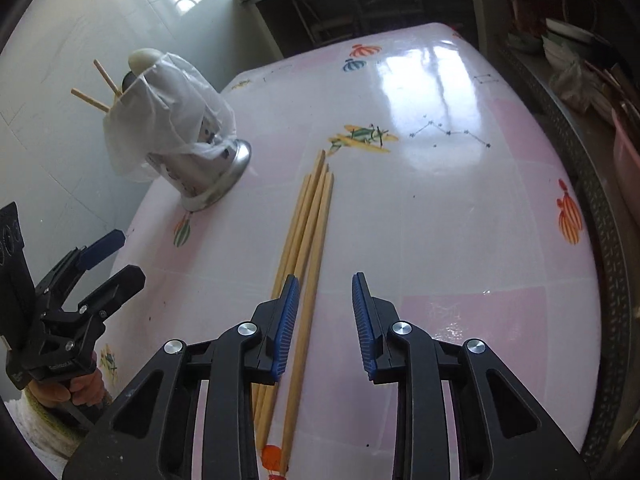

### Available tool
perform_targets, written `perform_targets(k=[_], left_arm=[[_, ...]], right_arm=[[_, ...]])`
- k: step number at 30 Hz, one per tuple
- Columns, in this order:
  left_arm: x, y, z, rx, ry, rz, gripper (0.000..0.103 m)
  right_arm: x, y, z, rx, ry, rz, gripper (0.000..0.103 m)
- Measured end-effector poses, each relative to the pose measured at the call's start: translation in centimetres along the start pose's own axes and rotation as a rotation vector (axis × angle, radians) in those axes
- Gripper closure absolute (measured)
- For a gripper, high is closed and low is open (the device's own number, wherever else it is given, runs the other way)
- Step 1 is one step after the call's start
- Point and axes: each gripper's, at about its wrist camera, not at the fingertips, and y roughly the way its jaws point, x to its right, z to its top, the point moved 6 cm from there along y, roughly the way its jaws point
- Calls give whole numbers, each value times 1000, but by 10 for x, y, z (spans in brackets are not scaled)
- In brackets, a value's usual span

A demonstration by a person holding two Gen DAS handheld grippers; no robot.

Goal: Organize utensils
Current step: 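Move both tools to the chopstick pile and close each on a chopstick, then hold the chopstick in the right tool while the left tool regrips its chopstick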

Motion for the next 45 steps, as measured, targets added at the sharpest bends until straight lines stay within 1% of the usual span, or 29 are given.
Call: perform_targets(k=[1, 3, 6, 9, 11, 14, 18, 20, 23, 31, 35, 37, 39, 41, 42, 44, 45], left_arm=[[2, 5, -1, -9, 1, 1, 14], [5, 12, -1, -19, 3, 7, 14], [9, 19, -1, -28, 8, 16, 14], [16, 24, 2, -31, 19, 17, 14], [20, 27, 3, -29, 33, 16, 14], [30, 34, 6, -28, 61, 12, 14], [48, 47, 8, -27, 120, 9, 18], [54, 55, 6, -39, 150, 18, 26], [57, 65, 4, -64, 165, 27, 32], [59, 79, 1, -95, 149, 13, 34], [56, 84, -2, -112, 148, 39, 34], [50, 82, -3, -115, 129, 46, 34], [41, 78, -4, -118, 121, 70, 34], [31, 75, -5, -124, 98, 69, 42], [26, 73, -7, -129, 84, 68, 45], [17, 68, -10, -136, 61, 61, 59], [13, 66, -11, -142, 49, 58, 63]], right_arm=[[-2, 5, -1, -7, -14, -4, 80], [-3, 12, -1, -18, -43, -19, 85], [-9, 19, -3, -36, -59, 9, 87], [-12, 23, -1, -25, -110, -35, 93], [-10, 24, 0, -22, -113, -50, 97], [0, 20, 2, -9, -94, -82, 98], [15, 13, -1, 4, -26, -57, 99], [19, 11, -1, 9, -4, -46, 99], [21, 11, 0, 14, 14, -35, 99], [25, 9, 0, 19, 35, -7, 99], [24, 9, -1, 20, 40, -4, 99], [25, 8, -1, 18, 43, -1, 99], [25, 8, -1, 16, 44, -3, 99], [24, 8, 0, 13, 41, -8, 99], [23, 8, 0, 11, 40, -11, 99], [21, 9, 0, 5, 40, -12, 99], [20, 10, -1, 2, 41, -11, 99]])
